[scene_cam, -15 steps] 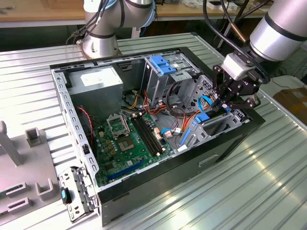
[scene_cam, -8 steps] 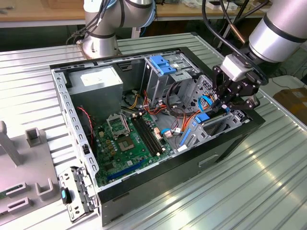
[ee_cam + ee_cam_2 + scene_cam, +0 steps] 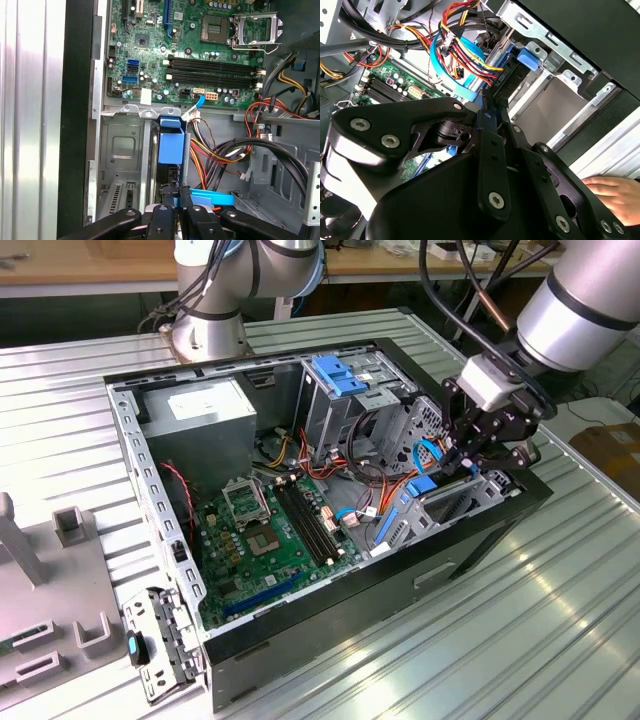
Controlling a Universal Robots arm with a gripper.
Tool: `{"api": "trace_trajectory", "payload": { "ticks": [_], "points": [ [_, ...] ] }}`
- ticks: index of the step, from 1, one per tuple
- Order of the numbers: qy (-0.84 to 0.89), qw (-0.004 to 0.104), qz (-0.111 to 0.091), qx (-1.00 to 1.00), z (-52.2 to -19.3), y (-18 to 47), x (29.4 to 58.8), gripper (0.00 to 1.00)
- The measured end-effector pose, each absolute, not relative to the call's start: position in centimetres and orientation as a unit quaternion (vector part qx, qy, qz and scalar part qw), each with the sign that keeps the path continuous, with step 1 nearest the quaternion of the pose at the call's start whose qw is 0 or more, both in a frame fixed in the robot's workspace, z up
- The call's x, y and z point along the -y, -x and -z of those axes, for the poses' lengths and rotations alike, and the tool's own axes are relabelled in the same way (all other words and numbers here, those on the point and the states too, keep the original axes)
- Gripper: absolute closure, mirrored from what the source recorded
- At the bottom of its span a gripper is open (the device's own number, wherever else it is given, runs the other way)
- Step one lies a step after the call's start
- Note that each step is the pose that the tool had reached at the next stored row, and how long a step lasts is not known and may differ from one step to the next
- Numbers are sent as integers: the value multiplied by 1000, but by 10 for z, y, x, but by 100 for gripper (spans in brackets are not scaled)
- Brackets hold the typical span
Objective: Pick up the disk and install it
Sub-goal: 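Insert the second disk wire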
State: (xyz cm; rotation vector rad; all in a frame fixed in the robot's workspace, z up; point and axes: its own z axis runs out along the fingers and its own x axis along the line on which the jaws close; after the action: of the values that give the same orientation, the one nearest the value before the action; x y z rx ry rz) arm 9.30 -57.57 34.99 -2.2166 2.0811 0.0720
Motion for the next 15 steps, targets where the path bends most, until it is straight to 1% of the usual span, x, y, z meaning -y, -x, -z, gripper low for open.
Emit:
{"api": "trace_trajectory", "payload": {
  "ticks": [2, 4, 15],
  "points": [
    [728, 53, -26, -684, -349, -93, 576, 84],
    [727, 59, -28, -684, -349, -93, 577, 84],
    [727, 60, -28, -684, -347, -93, 577, 84]
  ]
}}
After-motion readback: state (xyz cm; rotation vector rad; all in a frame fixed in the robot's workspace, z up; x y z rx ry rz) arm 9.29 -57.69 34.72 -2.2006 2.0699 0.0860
